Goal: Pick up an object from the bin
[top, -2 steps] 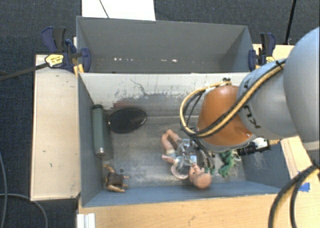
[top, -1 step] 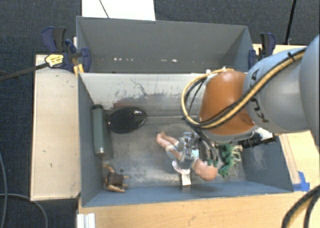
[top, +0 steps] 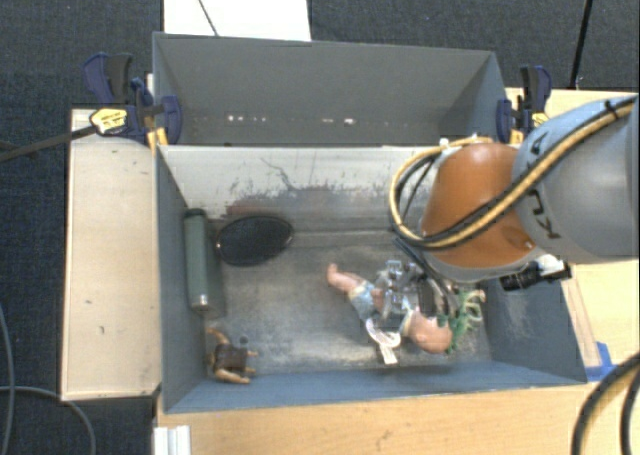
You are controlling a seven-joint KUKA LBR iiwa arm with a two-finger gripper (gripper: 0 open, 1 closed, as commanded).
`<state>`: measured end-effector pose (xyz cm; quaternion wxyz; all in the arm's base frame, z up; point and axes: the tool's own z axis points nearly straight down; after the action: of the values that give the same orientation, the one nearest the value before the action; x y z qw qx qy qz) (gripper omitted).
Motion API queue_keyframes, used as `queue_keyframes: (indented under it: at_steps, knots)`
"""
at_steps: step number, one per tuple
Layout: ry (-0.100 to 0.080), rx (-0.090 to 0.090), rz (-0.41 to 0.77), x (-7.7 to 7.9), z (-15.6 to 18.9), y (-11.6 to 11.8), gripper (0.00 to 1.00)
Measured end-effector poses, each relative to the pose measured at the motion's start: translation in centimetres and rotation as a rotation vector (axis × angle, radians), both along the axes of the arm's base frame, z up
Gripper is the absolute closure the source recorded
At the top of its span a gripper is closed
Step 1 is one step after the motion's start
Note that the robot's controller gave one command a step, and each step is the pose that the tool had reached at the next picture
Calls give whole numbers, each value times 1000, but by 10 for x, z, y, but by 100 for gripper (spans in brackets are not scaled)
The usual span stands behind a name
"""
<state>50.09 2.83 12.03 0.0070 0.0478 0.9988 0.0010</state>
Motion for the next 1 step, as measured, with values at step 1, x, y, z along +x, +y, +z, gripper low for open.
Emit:
queue_keyframes:
  at_steps: [1]
  knots:
    - [26,-2,-6,-9,19,-4,100]
